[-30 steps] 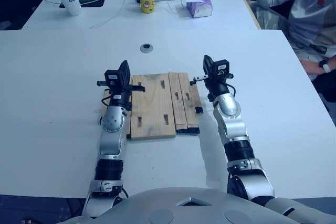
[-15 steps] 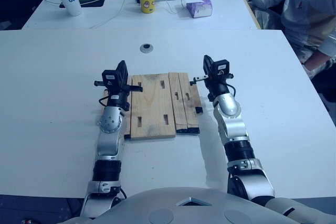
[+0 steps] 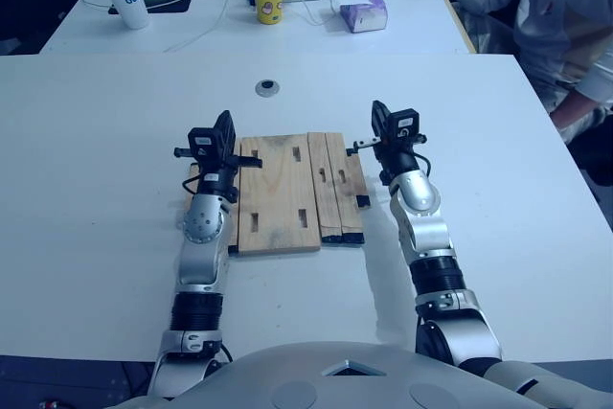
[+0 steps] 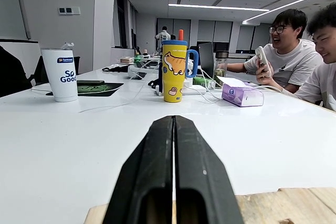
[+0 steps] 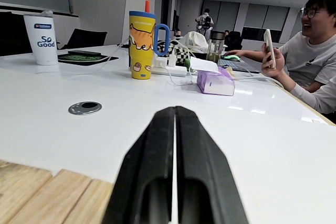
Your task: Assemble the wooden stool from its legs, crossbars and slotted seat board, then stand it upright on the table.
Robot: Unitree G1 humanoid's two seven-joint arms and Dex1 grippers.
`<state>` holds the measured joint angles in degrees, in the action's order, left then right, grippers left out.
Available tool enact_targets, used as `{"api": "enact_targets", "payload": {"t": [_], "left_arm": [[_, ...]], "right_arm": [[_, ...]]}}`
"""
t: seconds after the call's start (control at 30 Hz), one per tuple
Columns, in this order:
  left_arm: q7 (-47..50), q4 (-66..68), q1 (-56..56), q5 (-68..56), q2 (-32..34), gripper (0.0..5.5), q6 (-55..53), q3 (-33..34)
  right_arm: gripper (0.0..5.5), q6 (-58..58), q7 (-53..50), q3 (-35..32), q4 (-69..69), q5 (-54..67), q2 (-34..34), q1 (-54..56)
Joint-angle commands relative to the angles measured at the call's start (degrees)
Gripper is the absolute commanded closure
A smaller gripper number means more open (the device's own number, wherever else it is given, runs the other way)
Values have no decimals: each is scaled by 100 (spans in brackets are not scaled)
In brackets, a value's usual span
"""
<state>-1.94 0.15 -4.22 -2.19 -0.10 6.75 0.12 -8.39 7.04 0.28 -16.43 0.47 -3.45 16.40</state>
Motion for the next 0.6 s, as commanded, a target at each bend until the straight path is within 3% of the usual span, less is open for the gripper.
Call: {"api": "enact_targets", "payload": {"t": [0.03, 0.6], "left_arm": [[10, -82, 22, -6, -4, 550, -58, 9], [-3, -89, -12, -17, 13, 550, -65, 36]], "right_arm": [[547, 41, 1, -19, -2, 41, 12, 70], [547, 35, -30, -26, -29, 36, 17, 88]]}}
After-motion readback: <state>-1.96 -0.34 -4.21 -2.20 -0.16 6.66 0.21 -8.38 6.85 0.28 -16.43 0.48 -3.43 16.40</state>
